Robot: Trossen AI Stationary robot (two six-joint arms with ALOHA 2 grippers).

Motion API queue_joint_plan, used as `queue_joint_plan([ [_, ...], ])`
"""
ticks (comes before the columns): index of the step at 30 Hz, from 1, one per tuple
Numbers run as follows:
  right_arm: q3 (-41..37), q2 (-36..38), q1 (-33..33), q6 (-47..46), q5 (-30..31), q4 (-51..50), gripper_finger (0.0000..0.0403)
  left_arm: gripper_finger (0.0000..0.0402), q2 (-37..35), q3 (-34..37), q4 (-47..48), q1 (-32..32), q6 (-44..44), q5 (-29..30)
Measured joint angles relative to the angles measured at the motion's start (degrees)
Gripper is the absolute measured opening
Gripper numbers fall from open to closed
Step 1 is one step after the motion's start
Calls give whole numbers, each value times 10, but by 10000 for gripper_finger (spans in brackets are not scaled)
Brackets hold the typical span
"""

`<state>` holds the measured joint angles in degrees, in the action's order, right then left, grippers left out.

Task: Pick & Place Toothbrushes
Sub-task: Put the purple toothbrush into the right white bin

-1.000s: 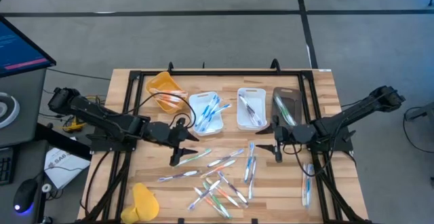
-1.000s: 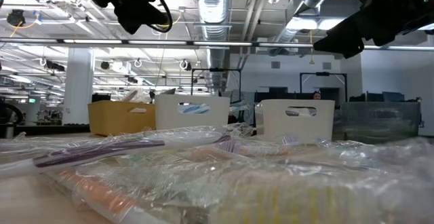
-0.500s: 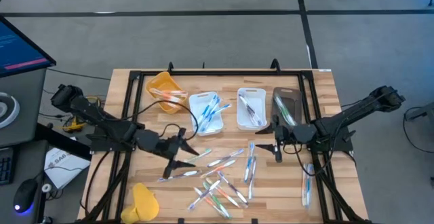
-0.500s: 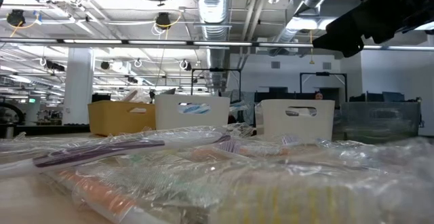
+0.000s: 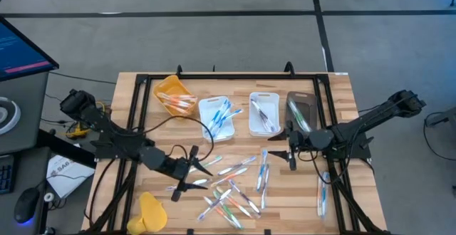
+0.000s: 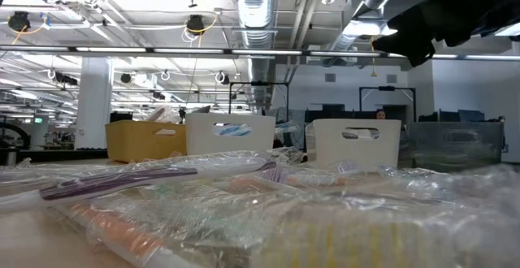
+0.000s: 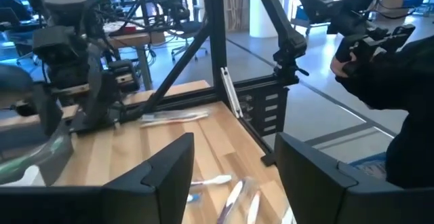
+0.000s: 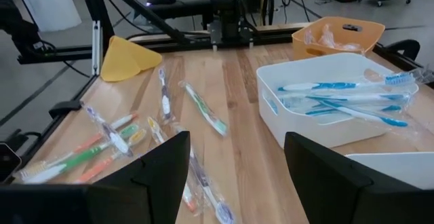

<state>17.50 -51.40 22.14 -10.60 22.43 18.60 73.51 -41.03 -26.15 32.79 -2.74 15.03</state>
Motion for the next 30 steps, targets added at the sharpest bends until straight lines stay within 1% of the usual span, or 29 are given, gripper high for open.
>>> queue_joint_plan([
  [2, 0, 0, 0, -7, 0, 1, 234, 202, 12, -14, 0, 4, -2, 1],
  [9, 0, 0, 11, -20, -1, 1, 234, 213, 41, -55, 7, 30, -48, 1],
  [11, 0, 0, 21, -20, -1, 1, 234, 217, 41, -55, 27, 33, -48, 18],
  [14, 0, 0, 35, -20, -1, 4, 234, 224, 38, -55, 82, 33, -24, 47],
  [19, 0, 0, 59, -38, -1, 4, 234, 222, 54, -55, 158, 42, 36, 49],
  [22, 0, 0, 70, -52, -1, 6, 234, 215, 64, -55, 186, 51, 66, 47],
  [27, 0, 0, 89, -77, -1, 14, 234, 204, 72, -21, 201, 61, 89, 48],
  [30, 0, -16, 111, -79, -1, 15, 234, 198, 72, 10, 202, 62, 136, 47],
])
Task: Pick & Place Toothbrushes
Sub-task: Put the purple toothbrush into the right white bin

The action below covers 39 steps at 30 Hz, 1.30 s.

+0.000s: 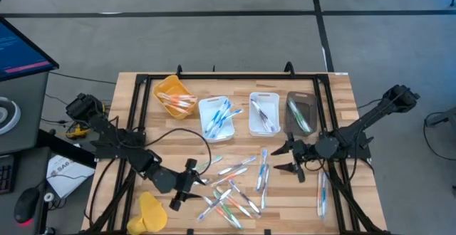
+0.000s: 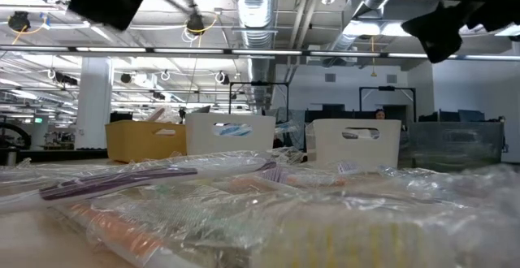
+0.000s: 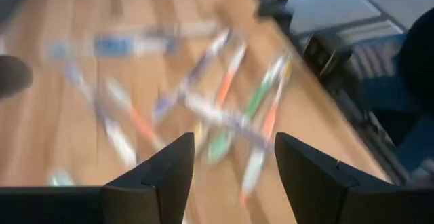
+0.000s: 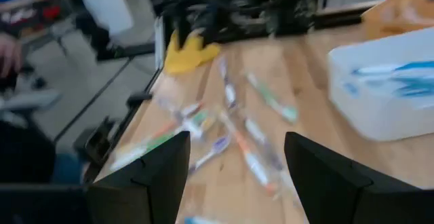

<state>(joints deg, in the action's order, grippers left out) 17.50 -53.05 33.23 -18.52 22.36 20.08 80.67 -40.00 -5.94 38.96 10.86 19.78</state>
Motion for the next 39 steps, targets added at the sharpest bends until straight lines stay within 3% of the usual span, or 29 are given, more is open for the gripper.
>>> queue_joint_plan([
  [9, 0, -107, 31, -6, 0, 102, 234, 186, -2, 54, -2, -5, 177, 11],
  [19, 0, -174, 30, -6, 0, 193, 234, 160, -3, 83, -2, -6, 161, 19],
  [39, 0, -175, 30, -6, 0, 196, 234, 150, -3, 104, -20, -6, 183, 19],
])
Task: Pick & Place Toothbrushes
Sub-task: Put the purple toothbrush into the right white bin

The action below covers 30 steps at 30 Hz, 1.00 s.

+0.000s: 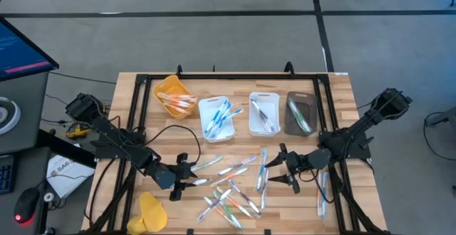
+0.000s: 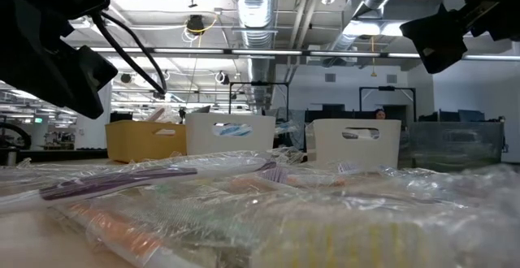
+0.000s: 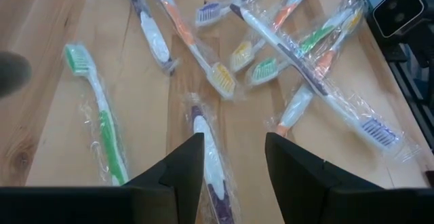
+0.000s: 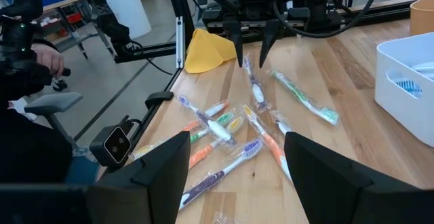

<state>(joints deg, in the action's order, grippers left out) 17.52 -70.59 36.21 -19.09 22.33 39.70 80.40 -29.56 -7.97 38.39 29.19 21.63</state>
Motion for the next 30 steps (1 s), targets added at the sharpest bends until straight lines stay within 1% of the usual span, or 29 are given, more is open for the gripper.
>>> queue_joint_plan([
  [24, 0, 0, 1, -4, 0, 0, 234, 150, 1, 0, -3, 2, -4, 0],
  [30, 0, 0, 1, -11, 0, 2, 234, 150, 42, 1, -7, 4, -4, 0],
])
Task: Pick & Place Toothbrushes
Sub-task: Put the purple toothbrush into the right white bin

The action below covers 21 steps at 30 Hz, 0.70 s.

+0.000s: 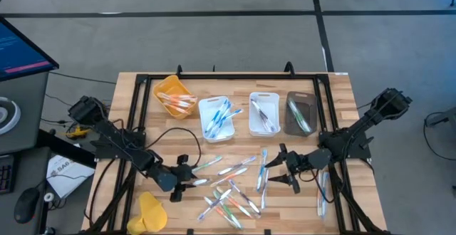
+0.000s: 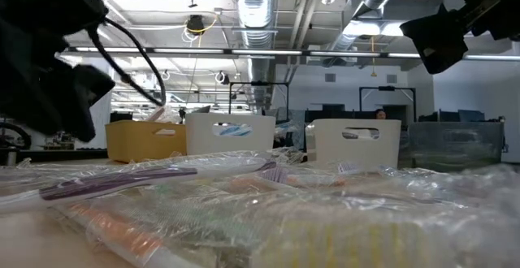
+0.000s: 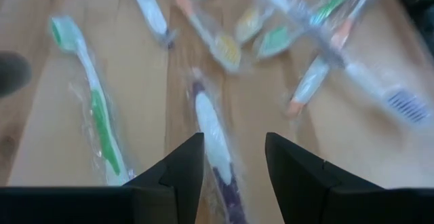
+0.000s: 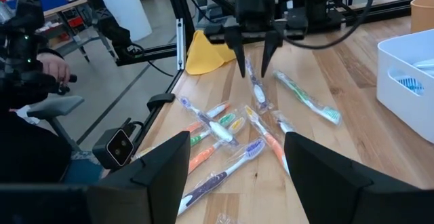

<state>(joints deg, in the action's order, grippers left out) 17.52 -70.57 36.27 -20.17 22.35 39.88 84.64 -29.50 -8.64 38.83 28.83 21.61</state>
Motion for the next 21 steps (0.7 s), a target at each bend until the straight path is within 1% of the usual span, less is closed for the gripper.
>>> queue_joint_plan([
  [9, 0, 0, 0, 0, 0, 0, 234, 150, 67, 0, -14, 0, -3, 0],
  [16, 0, 0, 0, 2, 0, 0, 234, 147, 99, -2, -28, 1, 10, 12],
  [19, 0, 0, 0, 2, 0, 0, 234, 130, 102, -3, -29, 0, 14, 14],
  [21, 0, 0, 0, 2, 0, 0, 234, 107, 102, -2, -29, 0, 14, 17],
])
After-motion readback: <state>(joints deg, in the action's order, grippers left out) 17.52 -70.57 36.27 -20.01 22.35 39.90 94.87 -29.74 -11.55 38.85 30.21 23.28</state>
